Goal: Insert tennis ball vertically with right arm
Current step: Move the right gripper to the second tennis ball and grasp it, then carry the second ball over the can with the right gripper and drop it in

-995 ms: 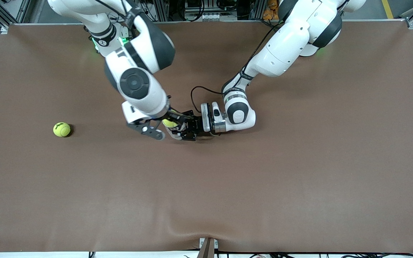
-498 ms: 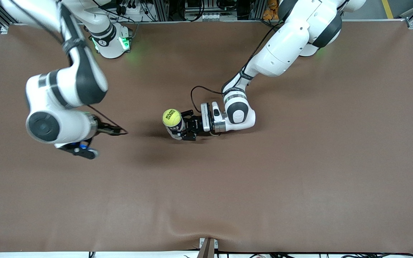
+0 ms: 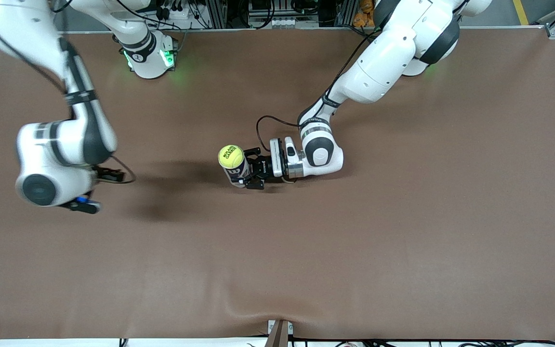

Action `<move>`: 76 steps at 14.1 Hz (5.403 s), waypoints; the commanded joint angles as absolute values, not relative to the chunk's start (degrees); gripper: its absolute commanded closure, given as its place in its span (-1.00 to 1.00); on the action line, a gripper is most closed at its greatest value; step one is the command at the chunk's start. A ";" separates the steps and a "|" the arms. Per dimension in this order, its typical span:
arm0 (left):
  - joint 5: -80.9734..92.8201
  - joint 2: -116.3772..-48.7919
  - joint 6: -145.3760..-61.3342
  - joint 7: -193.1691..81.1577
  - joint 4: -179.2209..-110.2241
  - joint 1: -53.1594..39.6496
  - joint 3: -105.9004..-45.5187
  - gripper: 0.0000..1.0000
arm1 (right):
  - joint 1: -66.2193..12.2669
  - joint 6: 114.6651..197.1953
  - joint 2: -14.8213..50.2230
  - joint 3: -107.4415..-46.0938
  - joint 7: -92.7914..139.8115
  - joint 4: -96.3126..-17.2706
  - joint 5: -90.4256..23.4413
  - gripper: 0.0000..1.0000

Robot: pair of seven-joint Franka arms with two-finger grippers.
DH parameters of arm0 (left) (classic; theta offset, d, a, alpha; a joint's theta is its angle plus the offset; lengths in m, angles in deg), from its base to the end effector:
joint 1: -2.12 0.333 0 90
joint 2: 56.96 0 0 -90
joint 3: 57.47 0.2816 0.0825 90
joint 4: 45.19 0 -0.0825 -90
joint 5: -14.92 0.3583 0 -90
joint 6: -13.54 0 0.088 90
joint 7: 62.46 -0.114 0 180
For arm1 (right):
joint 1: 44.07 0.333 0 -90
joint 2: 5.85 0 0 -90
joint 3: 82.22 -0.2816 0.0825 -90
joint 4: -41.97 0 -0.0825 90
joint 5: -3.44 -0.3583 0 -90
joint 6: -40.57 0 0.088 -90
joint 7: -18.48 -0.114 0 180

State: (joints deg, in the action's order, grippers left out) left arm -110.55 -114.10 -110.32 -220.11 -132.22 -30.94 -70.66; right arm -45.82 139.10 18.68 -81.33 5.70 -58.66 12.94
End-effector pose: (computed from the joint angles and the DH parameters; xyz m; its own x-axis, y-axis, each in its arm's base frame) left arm 0.4511 -0.4923 0.0988 0.0194 -0.0265 0.9995 -0.9949 -0.0994 0.0167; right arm 0.5594 -0.0418 0.2759 0.8820 -0.2366 -0.4076 -0.1478 -0.9601 0.2373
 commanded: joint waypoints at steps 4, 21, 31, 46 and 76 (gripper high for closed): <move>-113.49 -114.53 -110.65 -228.39 -133.08 -31.37 -70.83 -0.26 | -60.32 146.74 22.88 -82.92 25.49 -60.51 13.11 -1.00; -113.49 -114.44 -110.65 -228.39 -133.08 -31.37 -70.83 -0.26 | -62.36 149.03 27.28 -83.10 31.93 -63.33 4.67 -1.00; -113.49 -114.53 -110.56 -228.39 -133.08 -31.37 -70.83 -0.26 | -61.65 154.48 27.46 -83.01 31.93 -63.24 4.76 -0.32; -113.49 -114.62 -110.64 -228.39 -133.08 -31.28 -70.83 -0.26 | -52.53 133.42 21.57 -84.32 20.45 -52.54 1.97 1.00; -114.28 -114.71 -110.56 -228.39 -133.08 -31.45 -70.83 -0.26 | -19.99 128.46 21.13 -83.97 -51.48 -33.62 -22.57 1.00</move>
State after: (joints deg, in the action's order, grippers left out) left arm -111.47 -114.10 -110.32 -220.11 -132.31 -31.03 -70.64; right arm -20.45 128.35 21.09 -84.48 -50.51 -34.39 -22.38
